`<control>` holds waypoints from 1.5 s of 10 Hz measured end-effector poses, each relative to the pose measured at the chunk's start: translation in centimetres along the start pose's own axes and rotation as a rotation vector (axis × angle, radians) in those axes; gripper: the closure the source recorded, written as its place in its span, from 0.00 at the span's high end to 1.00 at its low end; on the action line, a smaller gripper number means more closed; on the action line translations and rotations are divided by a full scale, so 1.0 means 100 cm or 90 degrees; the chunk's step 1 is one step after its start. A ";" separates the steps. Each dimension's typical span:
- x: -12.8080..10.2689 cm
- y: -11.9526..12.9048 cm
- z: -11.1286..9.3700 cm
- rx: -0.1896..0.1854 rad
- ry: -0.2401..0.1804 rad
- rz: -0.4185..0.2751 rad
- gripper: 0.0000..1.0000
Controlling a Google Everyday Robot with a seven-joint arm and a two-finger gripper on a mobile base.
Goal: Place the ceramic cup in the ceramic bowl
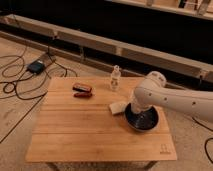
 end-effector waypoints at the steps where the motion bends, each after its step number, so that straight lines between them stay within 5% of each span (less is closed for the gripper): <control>1: 0.003 0.007 0.007 -0.008 -0.001 0.013 0.00; 3: 0.008 0.016 0.018 -0.016 -0.003 0.033 0.01; 11: 0.021 0.025 0.025 0.000 -0.016 0.073 0.77; 15: 0.010 0.022 0.013 0.014 -0.029 0.051 0.80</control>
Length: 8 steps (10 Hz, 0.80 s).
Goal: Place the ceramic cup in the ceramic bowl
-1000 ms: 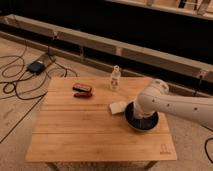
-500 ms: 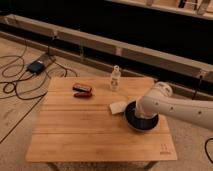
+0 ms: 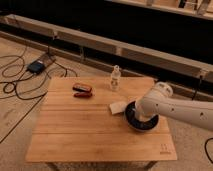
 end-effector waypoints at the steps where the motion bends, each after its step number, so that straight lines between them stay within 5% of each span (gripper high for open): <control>1: -0.002 -0.004 -0.006 0.008 -0.001 -0.005 0.80; 8: -0.021 -0.034 -0.074 0.068 0.003 -0.067 0.80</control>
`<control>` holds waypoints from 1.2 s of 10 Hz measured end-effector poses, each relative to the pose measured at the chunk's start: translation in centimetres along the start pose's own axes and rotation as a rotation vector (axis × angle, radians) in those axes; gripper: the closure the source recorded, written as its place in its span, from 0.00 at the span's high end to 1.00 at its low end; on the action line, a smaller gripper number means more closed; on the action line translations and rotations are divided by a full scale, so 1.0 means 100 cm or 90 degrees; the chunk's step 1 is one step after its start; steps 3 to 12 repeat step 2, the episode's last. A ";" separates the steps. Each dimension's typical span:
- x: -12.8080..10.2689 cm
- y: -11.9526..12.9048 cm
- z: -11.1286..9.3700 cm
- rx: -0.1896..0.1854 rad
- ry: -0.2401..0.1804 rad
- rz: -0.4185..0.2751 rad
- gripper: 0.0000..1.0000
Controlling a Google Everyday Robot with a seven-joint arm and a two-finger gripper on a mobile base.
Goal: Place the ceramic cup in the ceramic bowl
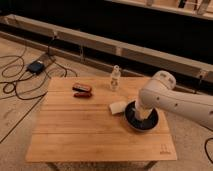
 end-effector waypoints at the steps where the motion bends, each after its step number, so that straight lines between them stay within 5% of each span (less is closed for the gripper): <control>1: -0.001 0.000 0.000 -0.001 -0.001 -0.002 0.80; 12: -0.001 0.000 -0.001 0.000 -0.001 -0.002 0.80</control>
